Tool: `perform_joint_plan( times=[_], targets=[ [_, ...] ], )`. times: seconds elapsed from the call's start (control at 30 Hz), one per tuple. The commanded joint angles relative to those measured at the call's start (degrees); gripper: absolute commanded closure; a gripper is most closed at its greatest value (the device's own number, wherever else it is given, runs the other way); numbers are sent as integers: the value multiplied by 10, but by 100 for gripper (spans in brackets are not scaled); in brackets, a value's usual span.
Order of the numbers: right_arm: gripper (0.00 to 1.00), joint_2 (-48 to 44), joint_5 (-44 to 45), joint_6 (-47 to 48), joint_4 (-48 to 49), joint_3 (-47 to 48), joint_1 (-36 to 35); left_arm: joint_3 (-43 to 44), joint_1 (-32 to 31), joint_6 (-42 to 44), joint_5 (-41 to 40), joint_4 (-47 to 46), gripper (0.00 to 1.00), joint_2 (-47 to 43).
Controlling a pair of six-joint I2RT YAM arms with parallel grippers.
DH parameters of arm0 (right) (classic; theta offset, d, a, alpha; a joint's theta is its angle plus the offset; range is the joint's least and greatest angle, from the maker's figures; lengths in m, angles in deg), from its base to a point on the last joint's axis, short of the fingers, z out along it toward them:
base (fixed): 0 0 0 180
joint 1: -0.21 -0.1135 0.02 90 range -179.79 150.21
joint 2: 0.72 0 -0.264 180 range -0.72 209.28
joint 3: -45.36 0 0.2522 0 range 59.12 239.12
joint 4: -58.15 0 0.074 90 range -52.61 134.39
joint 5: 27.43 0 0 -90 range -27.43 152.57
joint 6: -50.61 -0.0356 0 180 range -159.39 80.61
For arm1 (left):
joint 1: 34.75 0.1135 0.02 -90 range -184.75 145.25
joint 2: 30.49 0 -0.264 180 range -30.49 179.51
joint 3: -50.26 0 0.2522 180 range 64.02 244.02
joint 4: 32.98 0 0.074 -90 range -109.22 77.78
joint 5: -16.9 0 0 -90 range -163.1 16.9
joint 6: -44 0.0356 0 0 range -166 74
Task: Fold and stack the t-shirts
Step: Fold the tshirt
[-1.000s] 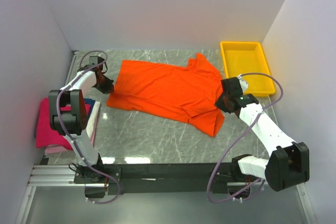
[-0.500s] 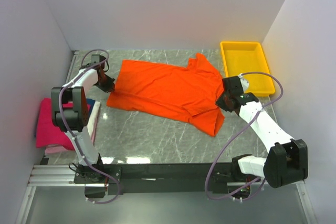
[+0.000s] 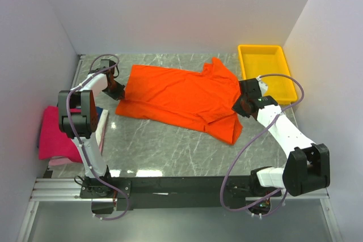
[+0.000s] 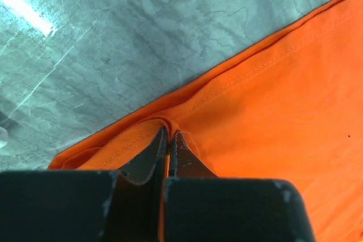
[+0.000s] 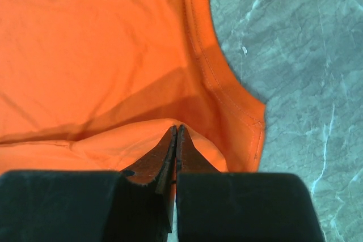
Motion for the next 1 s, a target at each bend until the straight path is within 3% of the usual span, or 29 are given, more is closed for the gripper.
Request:
perform_joint_plan(
  times=[0.0,0.97],
  targets=[
    [100,6,7,7,17,24,5,23,-1,1,-6,-6,99,3],
    [100,89,13,23,23,87,6,33,-4,11,-8,-3,99,23]
  ],
)
